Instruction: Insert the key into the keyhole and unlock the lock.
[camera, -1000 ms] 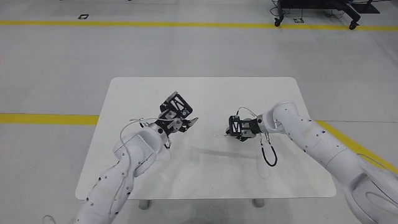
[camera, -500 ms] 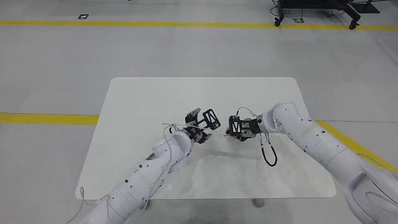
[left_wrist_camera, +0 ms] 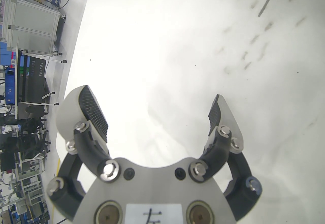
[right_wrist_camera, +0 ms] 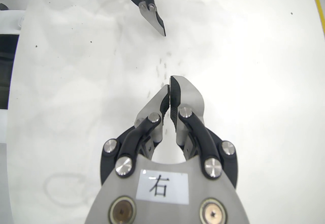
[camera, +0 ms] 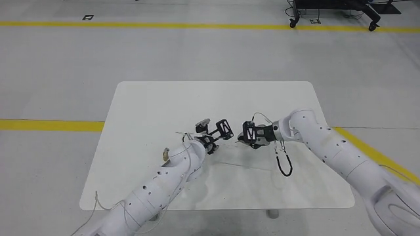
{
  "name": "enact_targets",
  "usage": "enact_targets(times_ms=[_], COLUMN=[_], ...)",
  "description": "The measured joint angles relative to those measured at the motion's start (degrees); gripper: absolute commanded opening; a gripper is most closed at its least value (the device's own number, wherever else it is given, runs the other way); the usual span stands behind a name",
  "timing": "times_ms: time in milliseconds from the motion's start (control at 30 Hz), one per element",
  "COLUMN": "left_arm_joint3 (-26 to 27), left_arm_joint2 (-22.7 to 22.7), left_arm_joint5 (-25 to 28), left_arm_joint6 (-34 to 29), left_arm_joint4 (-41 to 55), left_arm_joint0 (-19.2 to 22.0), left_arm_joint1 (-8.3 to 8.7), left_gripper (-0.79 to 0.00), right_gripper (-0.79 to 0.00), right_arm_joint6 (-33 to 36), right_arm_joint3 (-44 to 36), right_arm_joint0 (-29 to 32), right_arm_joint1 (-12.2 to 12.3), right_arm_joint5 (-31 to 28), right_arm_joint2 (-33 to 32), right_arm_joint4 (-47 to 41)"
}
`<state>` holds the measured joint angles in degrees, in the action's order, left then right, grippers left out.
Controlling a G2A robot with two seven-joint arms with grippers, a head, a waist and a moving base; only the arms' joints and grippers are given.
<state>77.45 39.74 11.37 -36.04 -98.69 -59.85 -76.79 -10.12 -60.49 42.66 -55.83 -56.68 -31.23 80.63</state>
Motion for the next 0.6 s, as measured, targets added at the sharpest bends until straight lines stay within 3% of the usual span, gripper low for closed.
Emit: enact_targets(times_ms=[167,333,600], left_arm_joint3=[-0.2,2.8,3.0], left_arm_joint2=[0.7,4.3,4.5], left_arm_joint5=[-0.9,-3.7,-3.9], left_arm_joint6=[0.5,1.4,1.4], left_arm_joint4=[0.3,0.5,0.6], left_arm_joint0=[0.1,-0.9,-1.0], left_arm_joint1=[-0.40,0.03,0.08], left_gripper=[0.000,0.000,0.000], right_gripper=[-0.785,-0.785,-0.785], right_arm_joint6=[-5.1,-11.4,-11.8], right_arm_joint3=[-2.4,-7.4,-7.8], right_arm_joint0=[3.1,8.3,8.7], right_arm_joint1=[2.7,6.2,6.4], right_arm_joint5=[2.0,3.2,3.1], right_arm_joint2=[-4.1,-10.1,-10.4], right_arm_joint4=[2.4,3.9,3.9])
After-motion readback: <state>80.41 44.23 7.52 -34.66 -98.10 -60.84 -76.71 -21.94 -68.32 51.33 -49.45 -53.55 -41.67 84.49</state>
